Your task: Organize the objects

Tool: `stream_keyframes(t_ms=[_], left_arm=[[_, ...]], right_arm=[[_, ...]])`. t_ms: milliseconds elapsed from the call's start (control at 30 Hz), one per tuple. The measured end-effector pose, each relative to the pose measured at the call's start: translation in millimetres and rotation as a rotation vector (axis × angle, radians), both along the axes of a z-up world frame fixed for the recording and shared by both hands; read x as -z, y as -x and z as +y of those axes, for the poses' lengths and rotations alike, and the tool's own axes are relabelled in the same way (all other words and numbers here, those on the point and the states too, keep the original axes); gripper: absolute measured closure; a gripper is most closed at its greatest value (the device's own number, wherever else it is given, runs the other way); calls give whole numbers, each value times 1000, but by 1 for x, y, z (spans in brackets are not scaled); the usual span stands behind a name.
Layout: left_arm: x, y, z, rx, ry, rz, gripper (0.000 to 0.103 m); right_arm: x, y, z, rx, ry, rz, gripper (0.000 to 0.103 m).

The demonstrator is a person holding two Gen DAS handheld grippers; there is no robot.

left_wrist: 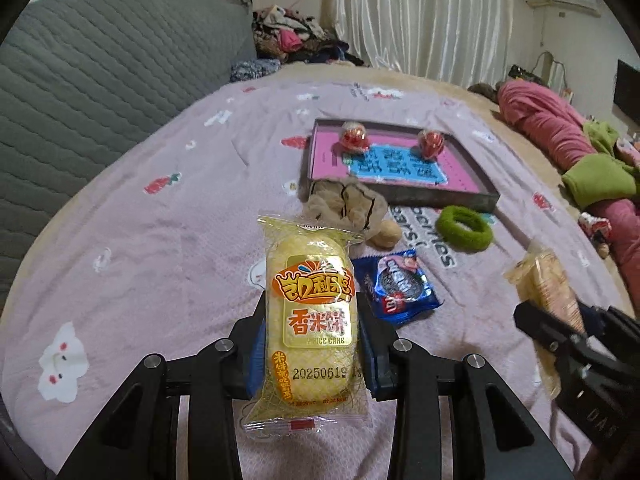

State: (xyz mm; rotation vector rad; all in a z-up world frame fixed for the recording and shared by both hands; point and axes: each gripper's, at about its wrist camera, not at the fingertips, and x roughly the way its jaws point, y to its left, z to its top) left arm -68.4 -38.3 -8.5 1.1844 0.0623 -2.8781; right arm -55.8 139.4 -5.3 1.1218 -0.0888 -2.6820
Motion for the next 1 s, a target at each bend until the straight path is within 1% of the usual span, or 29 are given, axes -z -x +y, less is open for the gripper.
stream_keyframes(t_ms=[400,533,633,767,1000], left_arm=[[-30,-30,4,16,5,59,64],[-39,-37,7,23,4,79,64],[-46,-41,9,24,4,96,64],[-55,-45,11,22,2,112,64],[-69,-52,12,30,18,143,64]], right_arm=[[-28,-24,-7,-20,11,64,64],[-34,-31,-4,-22,45,73,64],[-39,-36,-3,-18,40,86,64],[-45,-39,2,-21,79,87,64],[-58,-48,4,-15,72,129,64]])
